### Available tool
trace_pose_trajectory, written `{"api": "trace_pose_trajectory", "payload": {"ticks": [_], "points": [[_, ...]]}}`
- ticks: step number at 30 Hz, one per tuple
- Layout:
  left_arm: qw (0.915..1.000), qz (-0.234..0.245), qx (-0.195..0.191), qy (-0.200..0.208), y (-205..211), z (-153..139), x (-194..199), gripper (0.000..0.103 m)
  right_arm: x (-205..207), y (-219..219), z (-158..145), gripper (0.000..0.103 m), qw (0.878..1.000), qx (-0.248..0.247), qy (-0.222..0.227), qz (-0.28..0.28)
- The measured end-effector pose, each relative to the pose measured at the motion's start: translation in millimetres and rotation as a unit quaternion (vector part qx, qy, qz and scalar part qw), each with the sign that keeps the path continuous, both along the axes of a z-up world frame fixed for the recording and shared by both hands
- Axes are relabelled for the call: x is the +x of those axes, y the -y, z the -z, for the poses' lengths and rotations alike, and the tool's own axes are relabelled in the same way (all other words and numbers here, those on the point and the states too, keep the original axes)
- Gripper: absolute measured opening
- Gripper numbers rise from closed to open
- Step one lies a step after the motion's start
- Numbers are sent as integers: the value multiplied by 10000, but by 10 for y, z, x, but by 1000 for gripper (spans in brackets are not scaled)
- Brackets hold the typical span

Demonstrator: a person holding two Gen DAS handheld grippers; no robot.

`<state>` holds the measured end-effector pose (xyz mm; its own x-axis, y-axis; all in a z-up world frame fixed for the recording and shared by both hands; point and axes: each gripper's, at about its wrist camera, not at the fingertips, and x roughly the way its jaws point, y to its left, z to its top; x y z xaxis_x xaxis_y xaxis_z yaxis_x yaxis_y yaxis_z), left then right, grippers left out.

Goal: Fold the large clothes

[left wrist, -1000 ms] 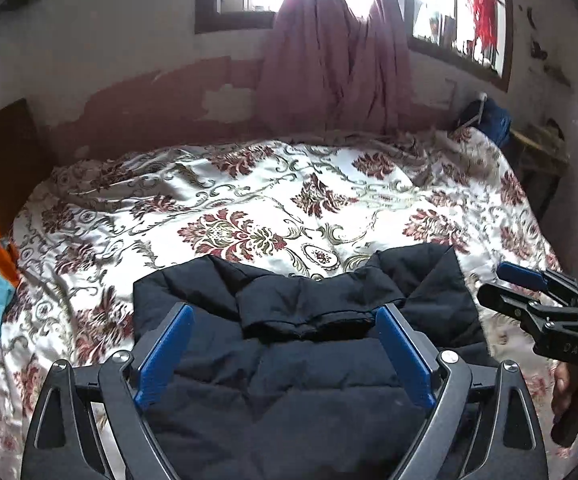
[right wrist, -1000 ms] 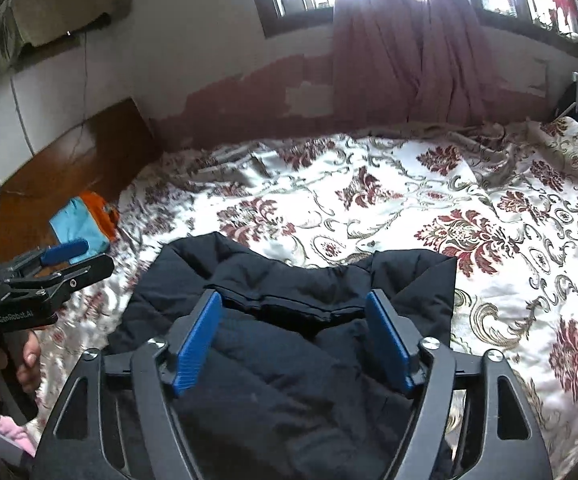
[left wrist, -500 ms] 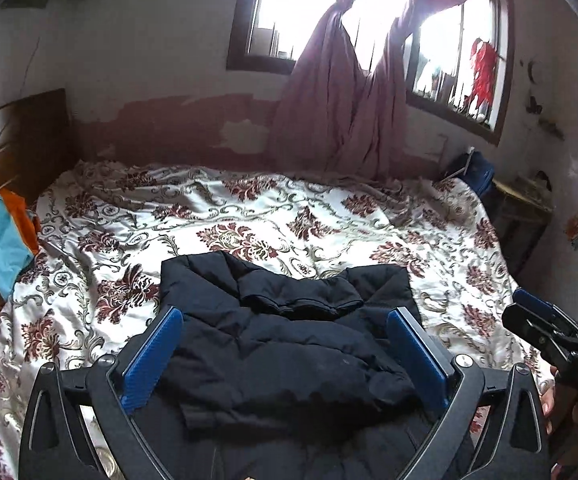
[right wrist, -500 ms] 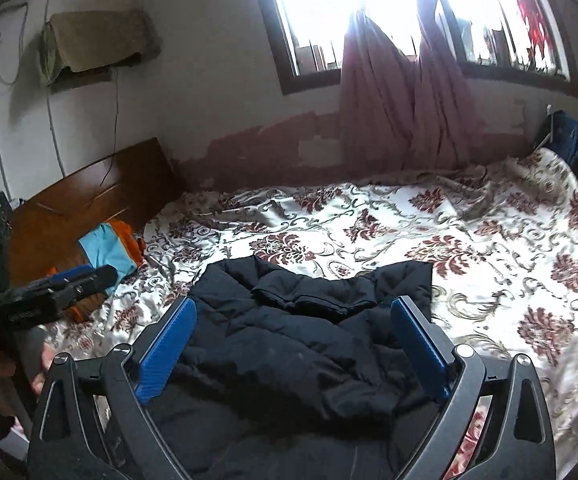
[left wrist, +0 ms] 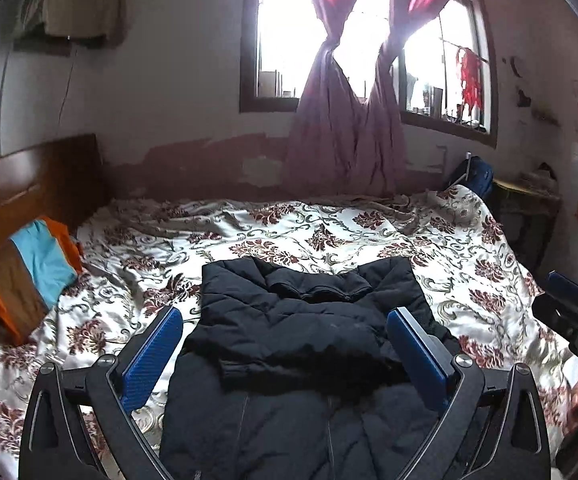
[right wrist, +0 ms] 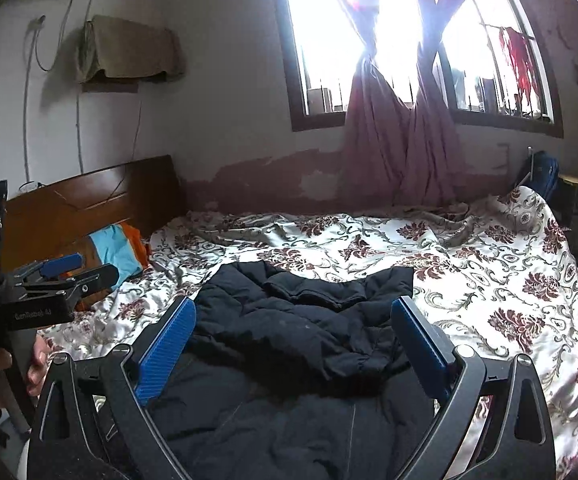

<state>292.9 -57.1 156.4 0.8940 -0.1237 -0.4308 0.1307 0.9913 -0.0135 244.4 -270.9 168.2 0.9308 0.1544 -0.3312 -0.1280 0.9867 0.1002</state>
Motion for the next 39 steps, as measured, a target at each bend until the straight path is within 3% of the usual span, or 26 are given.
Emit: {"api": "trace_pose_trajectory", "payload": {"ticks": [10, 17, 29, 39], "points": [[9998, 69, -86, 162, -51, 36, -529, 102, -419, -33, 123, 96, 9998, -133, 72, 134], [9998, -7, -109, 169, -154, 213, -808, 102, -756, -123, 274, 96, 9990, -386, 56, 218], [9998, -177, -13, 110, -211, 615, -1193, 102, -1034, -95, 639, 96, 9969, -344, -444, 546], [9994, -199, 124, -256, -290, 969, -1351, 102, -1228, -121, 1009, 96, 9952, -446, -752, 449]]}}
